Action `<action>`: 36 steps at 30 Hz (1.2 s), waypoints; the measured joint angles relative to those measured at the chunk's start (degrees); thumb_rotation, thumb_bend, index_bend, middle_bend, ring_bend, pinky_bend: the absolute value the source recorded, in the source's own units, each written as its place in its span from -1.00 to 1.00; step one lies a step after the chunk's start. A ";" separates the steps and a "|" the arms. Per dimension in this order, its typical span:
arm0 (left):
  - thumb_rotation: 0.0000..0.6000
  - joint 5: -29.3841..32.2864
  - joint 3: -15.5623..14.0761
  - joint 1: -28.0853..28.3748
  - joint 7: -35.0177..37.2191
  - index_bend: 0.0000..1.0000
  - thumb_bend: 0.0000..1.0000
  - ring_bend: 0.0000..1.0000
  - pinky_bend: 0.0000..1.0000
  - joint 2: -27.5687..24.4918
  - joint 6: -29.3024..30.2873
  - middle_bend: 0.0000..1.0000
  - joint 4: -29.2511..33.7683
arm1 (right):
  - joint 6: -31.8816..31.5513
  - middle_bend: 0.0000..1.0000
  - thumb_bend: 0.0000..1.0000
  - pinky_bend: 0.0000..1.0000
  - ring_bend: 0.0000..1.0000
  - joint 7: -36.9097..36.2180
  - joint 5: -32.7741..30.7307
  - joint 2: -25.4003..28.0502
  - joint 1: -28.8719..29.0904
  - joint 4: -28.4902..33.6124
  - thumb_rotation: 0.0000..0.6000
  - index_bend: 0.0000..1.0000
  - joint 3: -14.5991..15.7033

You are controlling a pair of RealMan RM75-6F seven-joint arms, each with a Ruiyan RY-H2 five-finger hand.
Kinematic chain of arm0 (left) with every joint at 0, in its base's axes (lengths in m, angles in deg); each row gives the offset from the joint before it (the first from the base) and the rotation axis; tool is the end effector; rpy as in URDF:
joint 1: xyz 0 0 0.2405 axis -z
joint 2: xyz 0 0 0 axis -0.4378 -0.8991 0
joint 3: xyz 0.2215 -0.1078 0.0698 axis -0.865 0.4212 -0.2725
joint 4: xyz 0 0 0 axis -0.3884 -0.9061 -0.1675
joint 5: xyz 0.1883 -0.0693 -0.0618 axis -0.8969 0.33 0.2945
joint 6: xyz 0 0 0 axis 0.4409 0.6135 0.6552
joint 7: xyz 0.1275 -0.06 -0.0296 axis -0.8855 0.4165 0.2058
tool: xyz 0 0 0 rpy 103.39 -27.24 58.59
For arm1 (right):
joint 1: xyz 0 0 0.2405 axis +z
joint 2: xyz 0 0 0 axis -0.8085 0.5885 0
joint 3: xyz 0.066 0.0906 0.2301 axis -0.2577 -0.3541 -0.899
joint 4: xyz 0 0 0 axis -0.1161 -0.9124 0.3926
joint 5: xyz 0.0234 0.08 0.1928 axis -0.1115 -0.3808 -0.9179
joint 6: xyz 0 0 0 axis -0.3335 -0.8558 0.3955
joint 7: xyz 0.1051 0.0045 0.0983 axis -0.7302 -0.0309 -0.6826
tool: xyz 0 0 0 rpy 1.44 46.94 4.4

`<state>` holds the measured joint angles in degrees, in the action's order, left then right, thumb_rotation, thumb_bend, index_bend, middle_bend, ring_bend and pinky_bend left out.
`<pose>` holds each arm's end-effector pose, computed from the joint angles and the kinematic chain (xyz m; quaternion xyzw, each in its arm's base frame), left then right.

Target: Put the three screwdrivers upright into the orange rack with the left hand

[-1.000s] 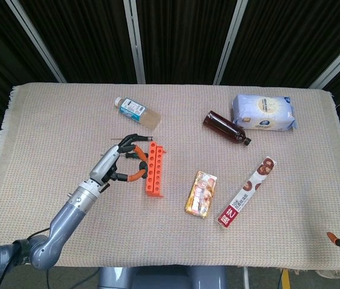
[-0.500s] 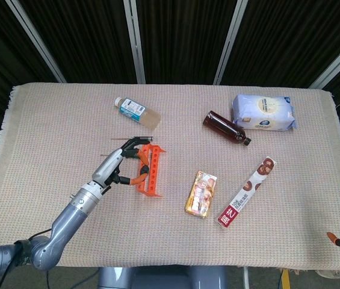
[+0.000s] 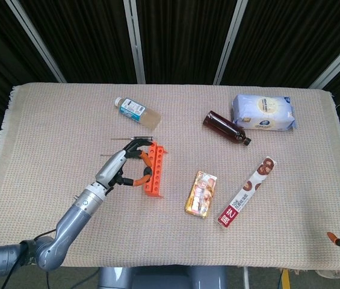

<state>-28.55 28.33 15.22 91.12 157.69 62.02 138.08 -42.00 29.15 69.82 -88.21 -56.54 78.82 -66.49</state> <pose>-0.0713 0.3174 0.0190 -0.5454 -0.6212 -0.5378 0.1657 -0.3567 -0.1370 0.1852 0.5486 -0.4196 0.3373 0.6397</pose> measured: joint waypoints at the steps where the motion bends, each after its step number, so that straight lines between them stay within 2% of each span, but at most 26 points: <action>1: 1.00 -0.09 -0.13 0.00 -0.07 0.32 -0.10 -1.00 -1.00 0.15 0.05 -0.76 -0.14 | -0.01 -1.00 -1.00 -1.00 -1.00 -0.02 -0.01 0.01 -0.01 0.00 1.00 -0.91 0.00; 11: 1.00 -2.64 -1.76 -0.31 -0.71 0.32 -0.09 -1.00 -1.00 1.96 1.07 -0.76 -2.26 | -0.04 -1.00 -1.00 -1.00 -1.00 -0.01 -0.17 0.06 -0.11 -0.05 1.00 -0.91 -0.03; 25: 1.00 -12.00 -6.19 -1.87 -0.64 0.29 -0.09 -1.00 -1.00 7.46 5.54 -0.78 -8.89 | 0.77 -1.00 -1.00 -1.00 -1.00 0.29 -0.52 -0.10 0.30 0.04 1.00 -0.91 -0.17; 36: 1.00 -12.77 -6.11 -2.13 0.60 0.29 -0.09 -1.00 -1.00 9.04 5.80 -0.78 -10.82 | 1.09 -1.00 -1.00 -1.00 -1.00 0.68 -0.85 -0.02 0.39 0.26 1.00 -0.91 -0.20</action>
<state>-41.32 22.22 13.09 91.72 166.73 67.81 127.26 -40.91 29.83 68.96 -88.23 -56.16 79.08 -66.69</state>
